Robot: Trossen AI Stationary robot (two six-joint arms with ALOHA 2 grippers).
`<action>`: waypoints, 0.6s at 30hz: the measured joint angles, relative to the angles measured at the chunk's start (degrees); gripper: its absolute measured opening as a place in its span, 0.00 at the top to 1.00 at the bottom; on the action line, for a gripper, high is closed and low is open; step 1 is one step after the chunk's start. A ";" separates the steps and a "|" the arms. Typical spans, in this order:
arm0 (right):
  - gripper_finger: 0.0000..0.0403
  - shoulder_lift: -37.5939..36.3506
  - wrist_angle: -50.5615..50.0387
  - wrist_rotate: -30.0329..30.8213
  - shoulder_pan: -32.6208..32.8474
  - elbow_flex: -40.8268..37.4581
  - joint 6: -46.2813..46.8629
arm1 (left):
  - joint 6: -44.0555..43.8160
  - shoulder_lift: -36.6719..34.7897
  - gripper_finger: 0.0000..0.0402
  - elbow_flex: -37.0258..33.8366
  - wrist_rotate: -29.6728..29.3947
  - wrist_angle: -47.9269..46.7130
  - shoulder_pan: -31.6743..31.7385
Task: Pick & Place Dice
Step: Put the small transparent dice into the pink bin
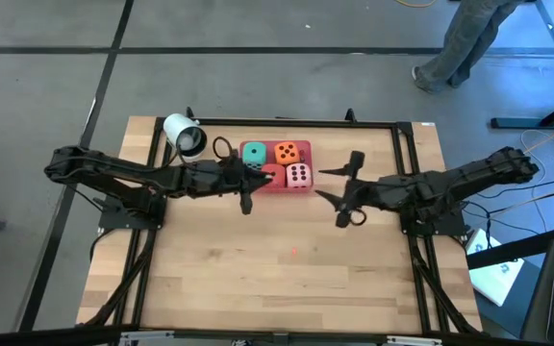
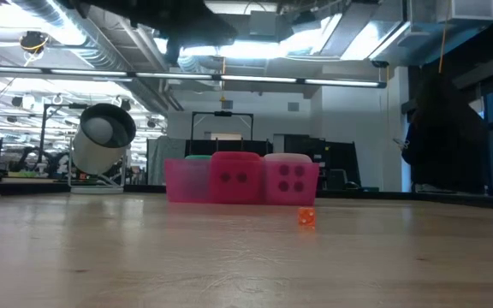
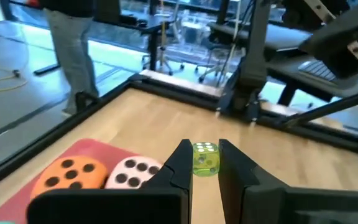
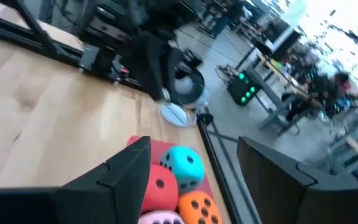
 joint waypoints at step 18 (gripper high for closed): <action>0.45 -23.35 11.16 -5.85 -0.07 -23.06 14.36 | -3.91 -2.52 0.93 -11.38 -4.58 -0.05 2.23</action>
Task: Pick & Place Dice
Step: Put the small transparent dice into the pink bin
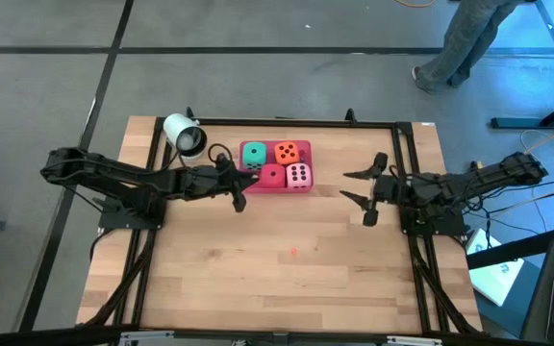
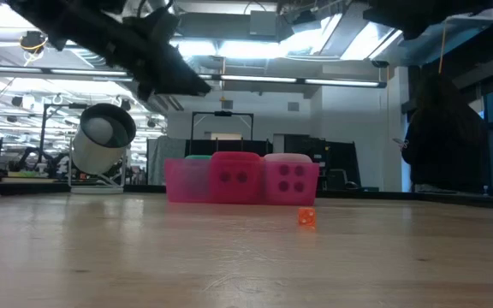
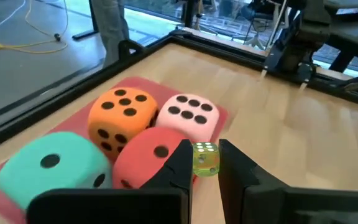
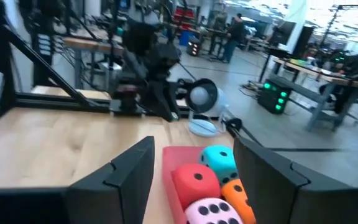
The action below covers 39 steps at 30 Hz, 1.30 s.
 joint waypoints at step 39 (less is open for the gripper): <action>0.46 -0.36 27.07 -5.70 -0.01 -19.31 10.21 | 3.77 22.71 0.92 21.84 13.55 -38.14 15.43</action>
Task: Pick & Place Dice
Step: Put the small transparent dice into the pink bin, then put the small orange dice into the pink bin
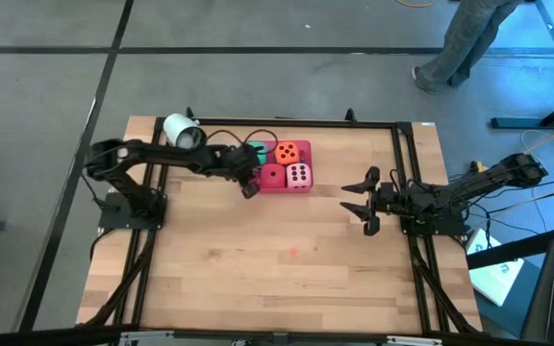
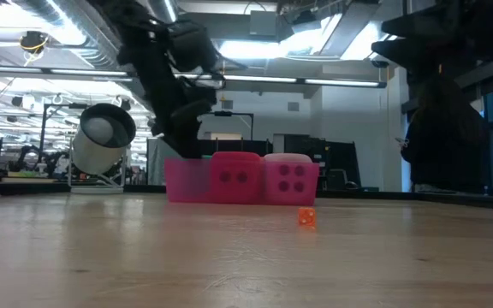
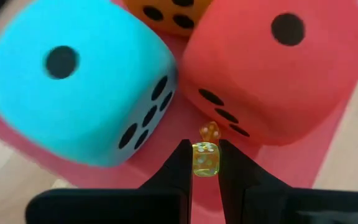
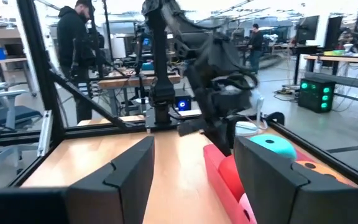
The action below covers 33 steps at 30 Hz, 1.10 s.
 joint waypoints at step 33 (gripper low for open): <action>0.46 0.00 -1.71 -1.12 0.00 0.02 1.46 | 1.48 9.76 0.73 8.51 4.09 -10.07 2.61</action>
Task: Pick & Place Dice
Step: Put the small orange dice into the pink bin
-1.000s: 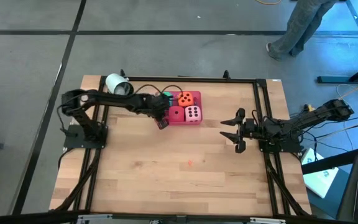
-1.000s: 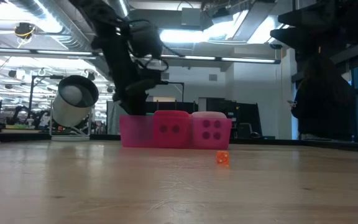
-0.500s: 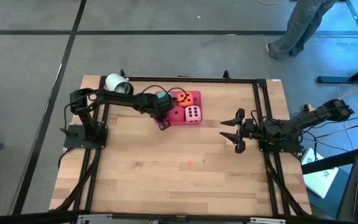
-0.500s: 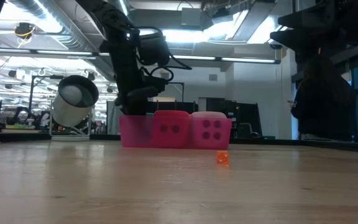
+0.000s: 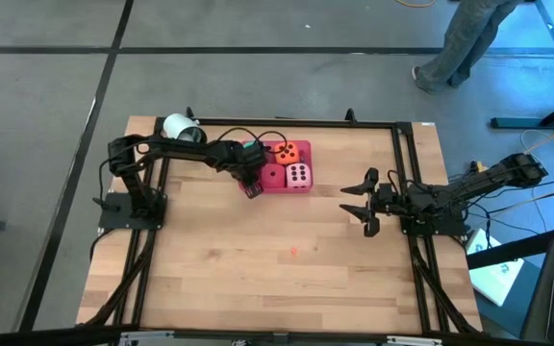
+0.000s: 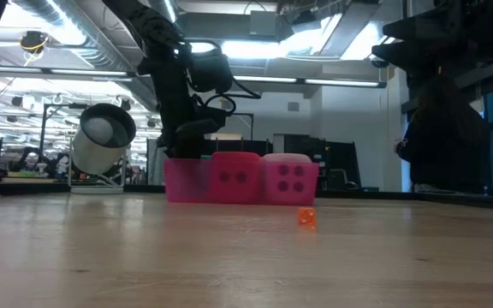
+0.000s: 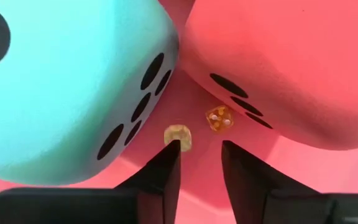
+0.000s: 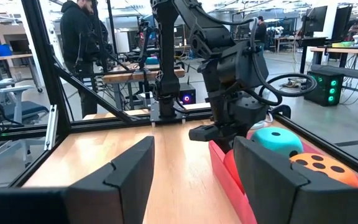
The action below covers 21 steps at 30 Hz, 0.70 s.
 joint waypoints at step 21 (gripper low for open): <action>0.46 0.00 -0.81 0.07 0.00 0.02 -0.24 | -0.73 -7.25 0.63 11.26 -0.61 -10.13 -3.75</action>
